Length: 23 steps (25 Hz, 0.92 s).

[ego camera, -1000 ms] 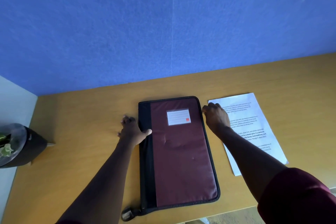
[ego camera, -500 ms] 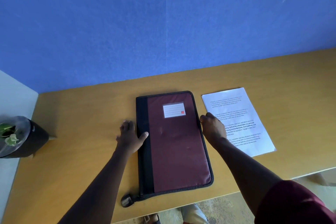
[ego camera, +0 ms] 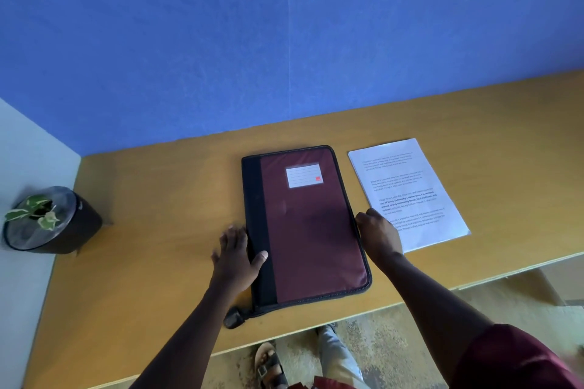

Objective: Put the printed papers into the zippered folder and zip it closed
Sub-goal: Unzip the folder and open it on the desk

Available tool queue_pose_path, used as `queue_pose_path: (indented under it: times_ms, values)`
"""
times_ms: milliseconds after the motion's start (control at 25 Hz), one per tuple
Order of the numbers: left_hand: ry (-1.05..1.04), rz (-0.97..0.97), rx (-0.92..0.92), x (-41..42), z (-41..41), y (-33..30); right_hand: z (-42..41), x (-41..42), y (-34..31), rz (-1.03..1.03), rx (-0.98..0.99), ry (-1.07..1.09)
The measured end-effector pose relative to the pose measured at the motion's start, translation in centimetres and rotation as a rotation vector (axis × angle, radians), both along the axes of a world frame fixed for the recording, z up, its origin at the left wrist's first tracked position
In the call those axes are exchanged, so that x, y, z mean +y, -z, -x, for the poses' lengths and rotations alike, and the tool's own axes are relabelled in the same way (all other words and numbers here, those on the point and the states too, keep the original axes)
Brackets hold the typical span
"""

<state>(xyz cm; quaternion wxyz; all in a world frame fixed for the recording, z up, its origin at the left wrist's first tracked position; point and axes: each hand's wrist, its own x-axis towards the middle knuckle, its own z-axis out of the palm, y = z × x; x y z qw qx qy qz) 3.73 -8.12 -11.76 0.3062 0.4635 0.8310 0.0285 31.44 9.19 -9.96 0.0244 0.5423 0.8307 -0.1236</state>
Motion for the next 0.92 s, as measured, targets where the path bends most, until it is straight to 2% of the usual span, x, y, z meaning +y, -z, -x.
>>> queue_pose_path:
  times_ms: [400, 920]
  values:
    - [0.055, -0.132, 0.016, -5.4, -1.5, 0.9, -3.2, -6.8, 0.3, 0.015, 0.083, 0.133]
    - [0.072, -0.204, -0.122, -8.3, -1.1, -0.3, -4.0, -14.7, 0.2, 0.085, 0.173, 0.348]
